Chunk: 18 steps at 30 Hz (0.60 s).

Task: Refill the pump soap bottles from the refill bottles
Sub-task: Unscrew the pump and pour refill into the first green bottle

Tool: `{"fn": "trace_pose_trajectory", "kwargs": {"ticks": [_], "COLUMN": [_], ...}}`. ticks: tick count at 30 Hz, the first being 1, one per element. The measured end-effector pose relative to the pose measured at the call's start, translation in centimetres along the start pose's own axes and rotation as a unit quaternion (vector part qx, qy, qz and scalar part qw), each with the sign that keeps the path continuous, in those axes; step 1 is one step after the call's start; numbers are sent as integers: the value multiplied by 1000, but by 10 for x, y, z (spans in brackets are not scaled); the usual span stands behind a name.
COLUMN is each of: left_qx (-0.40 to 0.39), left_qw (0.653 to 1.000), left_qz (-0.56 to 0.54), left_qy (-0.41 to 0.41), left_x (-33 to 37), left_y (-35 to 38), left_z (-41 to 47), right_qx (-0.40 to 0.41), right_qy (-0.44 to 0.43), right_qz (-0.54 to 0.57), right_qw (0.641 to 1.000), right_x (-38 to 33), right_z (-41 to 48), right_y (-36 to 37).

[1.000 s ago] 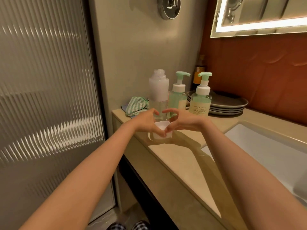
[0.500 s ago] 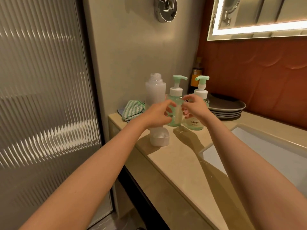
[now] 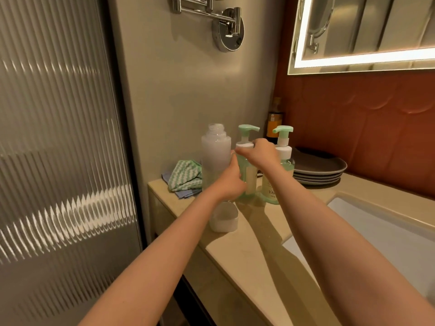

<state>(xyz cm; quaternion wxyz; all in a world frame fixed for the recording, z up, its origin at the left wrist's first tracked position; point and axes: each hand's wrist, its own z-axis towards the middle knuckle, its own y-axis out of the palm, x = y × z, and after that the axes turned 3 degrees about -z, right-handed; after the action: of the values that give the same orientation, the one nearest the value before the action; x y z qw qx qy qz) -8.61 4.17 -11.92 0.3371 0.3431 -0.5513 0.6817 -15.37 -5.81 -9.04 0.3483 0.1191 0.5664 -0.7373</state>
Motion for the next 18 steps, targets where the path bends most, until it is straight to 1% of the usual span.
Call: {"fn": "trace_pose_trajectory", "kwargs": {"ticks": [5,7,9,13,14,16,18], "left_qx": [21,30,47,101,115,130,136], "left_qw": [1000,1000,999,992,990,989,990], "left_qz": [-2,2,-12,-62,-66,-59,-42], "left_qy": [6,-1,-21,-50,-50,-36,-19], "left_x": [-1,-1,-1,4,6,8,12], "left_y": [0,8,17,33,36,44,49], "left_z": [2,6,12,24,24,25,22], "right_qx": [75,90,86,42,33,33,62], "right_qy": [-18,-16,-28,-59,-54,-16,11], "right_qz": [-39,-45,-44,-54,-58,-67,-96], "right_qw": [996,995,995,996,996,997,993], "right_x": [5,11,17,21,21,22,25], "right_z": [-9,-15,-19,-29,-31,-37,-43], "right_y": [-8,-15,-21,-33,-35,-38,-38]}}
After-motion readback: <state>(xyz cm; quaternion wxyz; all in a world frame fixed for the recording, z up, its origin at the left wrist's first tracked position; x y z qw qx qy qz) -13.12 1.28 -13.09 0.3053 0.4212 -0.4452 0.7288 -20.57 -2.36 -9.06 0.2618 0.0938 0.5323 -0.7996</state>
